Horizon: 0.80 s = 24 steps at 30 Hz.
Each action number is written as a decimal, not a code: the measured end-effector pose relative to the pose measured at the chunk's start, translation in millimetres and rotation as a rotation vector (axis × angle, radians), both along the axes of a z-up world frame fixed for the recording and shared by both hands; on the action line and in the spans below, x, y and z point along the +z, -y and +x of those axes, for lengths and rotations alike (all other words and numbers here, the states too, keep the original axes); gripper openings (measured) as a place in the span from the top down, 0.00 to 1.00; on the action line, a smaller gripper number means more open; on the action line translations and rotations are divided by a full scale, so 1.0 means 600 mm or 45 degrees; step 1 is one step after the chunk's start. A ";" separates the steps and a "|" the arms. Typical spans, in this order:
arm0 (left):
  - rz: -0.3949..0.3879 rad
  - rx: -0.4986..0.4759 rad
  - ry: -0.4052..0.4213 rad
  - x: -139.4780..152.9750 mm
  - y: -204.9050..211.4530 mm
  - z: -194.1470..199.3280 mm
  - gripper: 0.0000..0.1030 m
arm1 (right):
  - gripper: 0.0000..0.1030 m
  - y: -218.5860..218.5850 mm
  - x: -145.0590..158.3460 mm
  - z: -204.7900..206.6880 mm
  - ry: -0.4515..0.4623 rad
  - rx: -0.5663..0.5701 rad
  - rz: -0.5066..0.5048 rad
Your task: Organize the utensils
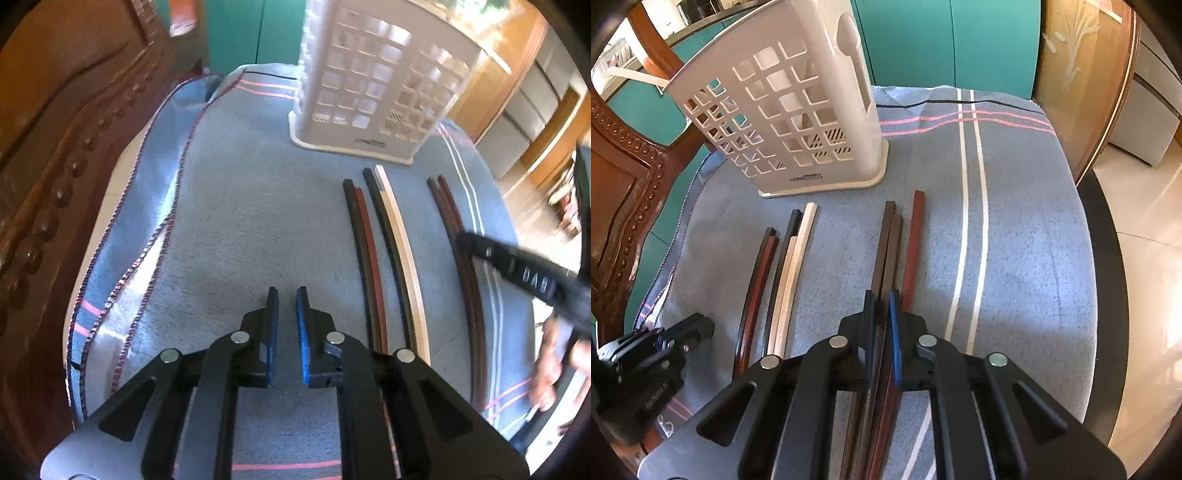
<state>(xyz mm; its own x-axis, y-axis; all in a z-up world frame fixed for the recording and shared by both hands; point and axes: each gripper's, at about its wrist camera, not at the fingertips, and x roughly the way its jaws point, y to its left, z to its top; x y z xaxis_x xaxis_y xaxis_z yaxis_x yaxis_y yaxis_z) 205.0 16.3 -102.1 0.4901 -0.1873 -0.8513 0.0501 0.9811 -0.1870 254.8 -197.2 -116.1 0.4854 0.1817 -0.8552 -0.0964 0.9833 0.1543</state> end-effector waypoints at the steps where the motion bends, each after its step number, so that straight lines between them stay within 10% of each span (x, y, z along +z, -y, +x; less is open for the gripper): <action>1: -0.013 0.016 -0.003 0.000 -0.007 0.002 0.87 | 0.92 0.002 0.001 -0.003 -0.006 0.003 0.008; 12: -0.062 -0.075 0.034 0.003 0.040 0.010 0.67 | 0.98 0.042 0.021 -0.021 -0.034 -0.018 0.082; 24: -0.037 -0.122 0.045 0.001 0.073 0.025 0.79 | 0.85 0.050 0.009 0.013 0.040 -0.029 0.071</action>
<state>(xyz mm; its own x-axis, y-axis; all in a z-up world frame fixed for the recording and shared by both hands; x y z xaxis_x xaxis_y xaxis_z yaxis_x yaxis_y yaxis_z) 220.0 -27.8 -101.5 0.4981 -0.2594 -0.8274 0.1507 0.9656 -0.2120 262.4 -227.0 -110.9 0.5164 0.2173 -0.8283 -0.0795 0.9753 0.2063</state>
